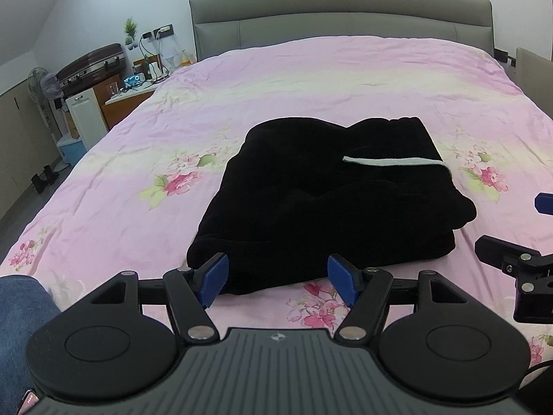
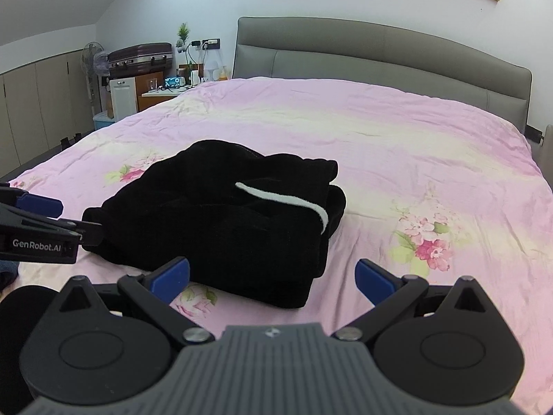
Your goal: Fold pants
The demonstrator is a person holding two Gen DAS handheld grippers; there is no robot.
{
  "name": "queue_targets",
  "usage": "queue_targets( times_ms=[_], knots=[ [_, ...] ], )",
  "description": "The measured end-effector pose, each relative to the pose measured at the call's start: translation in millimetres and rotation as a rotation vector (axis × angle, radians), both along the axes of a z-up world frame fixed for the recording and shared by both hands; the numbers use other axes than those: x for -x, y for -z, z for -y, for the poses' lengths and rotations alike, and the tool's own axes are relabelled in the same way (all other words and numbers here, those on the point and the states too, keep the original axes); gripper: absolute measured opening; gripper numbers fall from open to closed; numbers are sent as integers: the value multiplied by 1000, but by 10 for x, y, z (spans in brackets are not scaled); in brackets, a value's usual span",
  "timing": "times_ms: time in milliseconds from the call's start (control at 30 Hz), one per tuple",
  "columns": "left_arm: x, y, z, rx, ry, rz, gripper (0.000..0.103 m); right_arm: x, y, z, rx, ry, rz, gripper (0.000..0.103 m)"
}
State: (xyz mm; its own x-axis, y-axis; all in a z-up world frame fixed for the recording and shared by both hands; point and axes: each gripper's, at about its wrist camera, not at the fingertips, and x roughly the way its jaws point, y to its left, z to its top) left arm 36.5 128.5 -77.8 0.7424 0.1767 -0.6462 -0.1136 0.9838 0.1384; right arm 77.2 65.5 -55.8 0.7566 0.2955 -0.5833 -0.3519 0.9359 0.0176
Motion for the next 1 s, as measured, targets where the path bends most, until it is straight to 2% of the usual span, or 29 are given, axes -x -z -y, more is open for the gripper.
queue_targets(
  times_ms=[167,467,1000],
  knots=[
    [22,-7,7,15,-7,1,80,-12,68,3,-4,1,-34,98],
    [76,-62,114,33,2,-11,81,43,9,51,-17,5,-3,98],
    [121,-146,173,12,4,1,82,106,-35,65,-22,-3,24,98]
  ],
)
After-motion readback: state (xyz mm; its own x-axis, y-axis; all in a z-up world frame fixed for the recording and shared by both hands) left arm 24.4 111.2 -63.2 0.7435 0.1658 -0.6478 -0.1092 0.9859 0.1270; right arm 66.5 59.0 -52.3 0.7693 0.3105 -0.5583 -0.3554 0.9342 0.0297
